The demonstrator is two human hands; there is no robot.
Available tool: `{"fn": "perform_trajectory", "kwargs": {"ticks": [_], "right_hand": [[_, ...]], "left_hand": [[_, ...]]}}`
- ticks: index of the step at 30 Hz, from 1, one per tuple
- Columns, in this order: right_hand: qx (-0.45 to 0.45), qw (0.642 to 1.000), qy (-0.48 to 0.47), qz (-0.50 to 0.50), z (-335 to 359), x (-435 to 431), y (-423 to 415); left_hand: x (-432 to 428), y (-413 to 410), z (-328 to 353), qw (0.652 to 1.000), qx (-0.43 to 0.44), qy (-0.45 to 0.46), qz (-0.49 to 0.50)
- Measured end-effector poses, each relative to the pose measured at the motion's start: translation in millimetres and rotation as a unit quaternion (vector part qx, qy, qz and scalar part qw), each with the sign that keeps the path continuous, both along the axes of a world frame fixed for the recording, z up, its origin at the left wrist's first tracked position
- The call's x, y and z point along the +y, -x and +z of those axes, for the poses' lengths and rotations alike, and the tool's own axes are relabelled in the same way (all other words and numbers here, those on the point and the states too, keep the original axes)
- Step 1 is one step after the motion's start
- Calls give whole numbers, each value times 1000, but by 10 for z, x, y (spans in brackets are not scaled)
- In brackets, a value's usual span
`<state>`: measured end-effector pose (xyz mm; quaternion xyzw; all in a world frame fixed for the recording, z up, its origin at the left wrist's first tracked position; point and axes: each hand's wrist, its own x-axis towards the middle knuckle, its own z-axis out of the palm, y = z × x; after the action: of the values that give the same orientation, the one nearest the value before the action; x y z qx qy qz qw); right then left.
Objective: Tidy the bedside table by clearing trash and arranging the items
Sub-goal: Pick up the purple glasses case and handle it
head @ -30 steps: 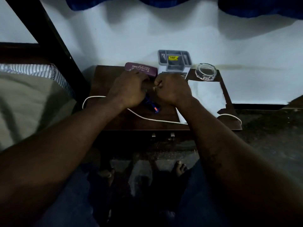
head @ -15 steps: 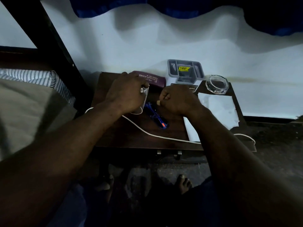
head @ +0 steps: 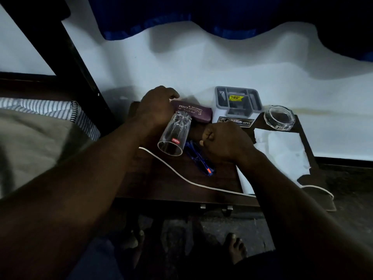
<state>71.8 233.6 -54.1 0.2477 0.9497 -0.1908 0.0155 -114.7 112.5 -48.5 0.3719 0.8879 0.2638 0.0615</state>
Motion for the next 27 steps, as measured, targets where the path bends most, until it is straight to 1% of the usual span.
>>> {"fn": "perform_trajectory", "kwargs": {"ticks": [2, 6, 10, 16, 21, 27], "right_hand": [[12, 1000, 6, 7, -3, -1, 25], [21, 1000, 19, 9, 0, 5, 91], [15, 999, 30, 5, -22, 15, 123], [22, 999, 31, -6, -45, 49, 99], [27, 999, 38, -14, -32, 68, 88], [33, 999, 31, -15, -4, 54, 91]], "left_hand": [[29, 54, -51, 999, -25, 13, -39], [97, 202, -200, 988, -1, 79, -132], [184, 350, -316, 980, 14, 117, -157], [197, 422, -363, 979, 45, 127, -155], [162, 459, -331, 982, 44, 134, -124], [130, 509, -233, 992, 32, 94, -72]]}}
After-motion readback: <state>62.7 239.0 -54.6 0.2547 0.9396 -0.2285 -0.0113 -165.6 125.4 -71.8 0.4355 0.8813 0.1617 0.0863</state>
